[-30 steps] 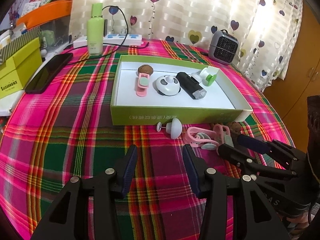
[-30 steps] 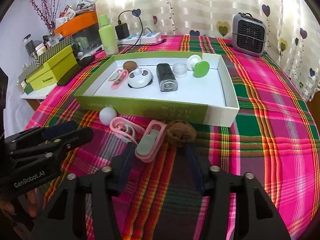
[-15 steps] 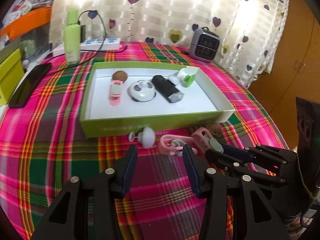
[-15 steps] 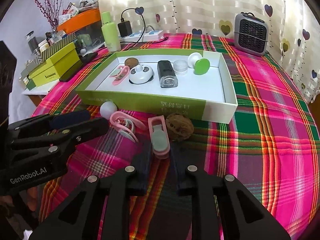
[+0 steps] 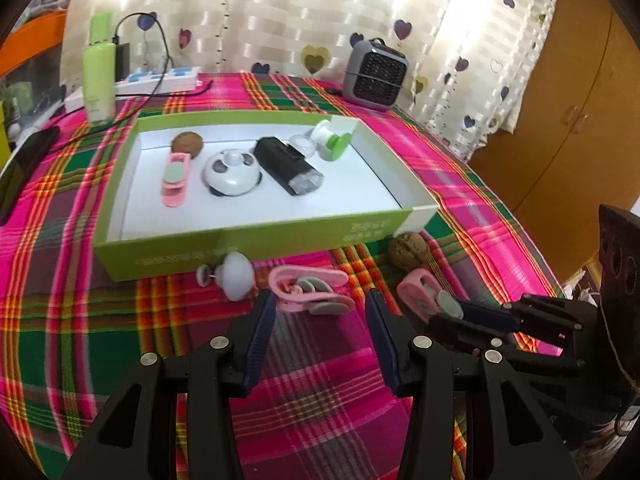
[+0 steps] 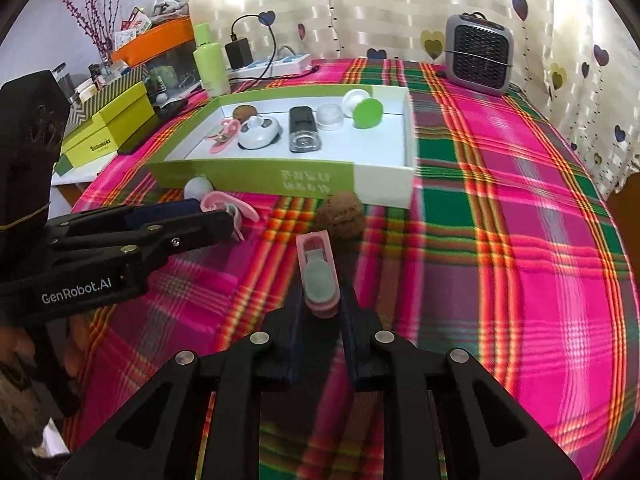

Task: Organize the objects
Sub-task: 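Grasp the second pink-and-mint clip with the right tool, then lift the pink clip with the right tool while the left tool approaches the pink hook clip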

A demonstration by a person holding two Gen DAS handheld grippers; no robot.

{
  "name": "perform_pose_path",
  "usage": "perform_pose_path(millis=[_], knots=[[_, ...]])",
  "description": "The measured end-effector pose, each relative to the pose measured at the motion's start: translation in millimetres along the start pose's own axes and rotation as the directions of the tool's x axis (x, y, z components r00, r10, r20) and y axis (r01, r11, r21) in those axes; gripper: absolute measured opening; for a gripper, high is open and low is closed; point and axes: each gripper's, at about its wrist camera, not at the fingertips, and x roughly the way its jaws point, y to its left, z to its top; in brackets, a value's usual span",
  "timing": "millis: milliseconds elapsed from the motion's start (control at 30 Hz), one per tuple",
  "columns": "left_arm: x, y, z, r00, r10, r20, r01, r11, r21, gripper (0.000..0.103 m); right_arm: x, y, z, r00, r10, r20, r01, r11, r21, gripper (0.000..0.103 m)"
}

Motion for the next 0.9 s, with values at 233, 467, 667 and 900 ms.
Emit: perform_pose_path(millis=[233,467,667,900], knots=[[1,-17,-8,0.997,-0.066,-0.032,0.067,0.997,0.044,0.045,-6,-17,-6,1.000,-0.031,0.003,0.031,0.999,0.027,0.019],[-7,-15,5,1.000,0.008,0.017,-0.010,0.995,0.103,0.045,-8,-16,-7,1.000,-0.015,0.001,0.015,1.000,0.017,0.019],[1,-18,18,0.999,0.042,0.014,-0.044,0.986,0.160,0.045,-7,-18,-8,1.000,0.000,0.003,0.000,1.000,0.017,0.019],[14,-14,26,0.998,0.056,-0.017,-0.052,0.984,0.168,0.045,-7,-19,-8,1.000,0.004,0.008,-0.004,1.000,0.017,0.019]])
